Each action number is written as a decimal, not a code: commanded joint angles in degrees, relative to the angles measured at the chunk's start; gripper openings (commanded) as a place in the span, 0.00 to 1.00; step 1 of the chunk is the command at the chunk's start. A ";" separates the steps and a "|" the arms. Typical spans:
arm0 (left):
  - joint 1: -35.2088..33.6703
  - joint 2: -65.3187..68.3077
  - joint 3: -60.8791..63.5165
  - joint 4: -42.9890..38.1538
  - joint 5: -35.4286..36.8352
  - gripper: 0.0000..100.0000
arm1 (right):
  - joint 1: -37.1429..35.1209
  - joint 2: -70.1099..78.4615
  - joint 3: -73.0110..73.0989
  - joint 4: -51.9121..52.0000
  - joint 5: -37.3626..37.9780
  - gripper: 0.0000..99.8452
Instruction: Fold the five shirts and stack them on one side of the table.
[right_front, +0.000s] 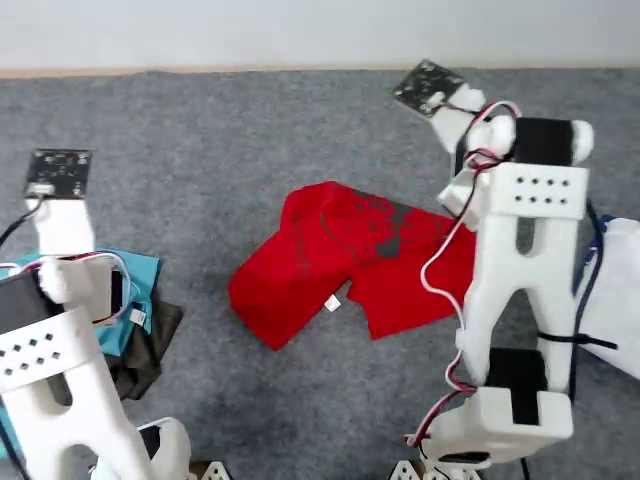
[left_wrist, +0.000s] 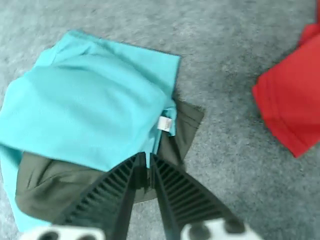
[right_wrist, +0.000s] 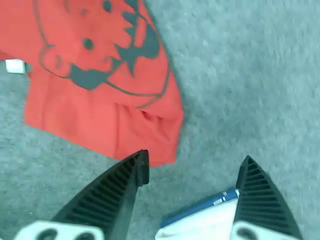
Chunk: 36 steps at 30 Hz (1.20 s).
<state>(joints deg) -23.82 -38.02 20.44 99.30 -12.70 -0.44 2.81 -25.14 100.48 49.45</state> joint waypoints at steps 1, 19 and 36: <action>1.05 -0.79 -0.22 -0.62 -0.09 0.02 | -3.74 -3.21 7.21 2.51 0.26 0.28; 0.97 -0.79 5.05 -4.66 -0.09 0.02 | -18.59 -11.03 49.93 -11.65 -10.46 0.28; 0.97 -0.79 5.05 -5.45 -0.44 0.02 | -24.31 6.29 51.16 -25.19 -19.78 0.33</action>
<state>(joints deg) -23.12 -38.02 25.63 94.99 -12.70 -24.53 6.86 26.73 76.66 30.46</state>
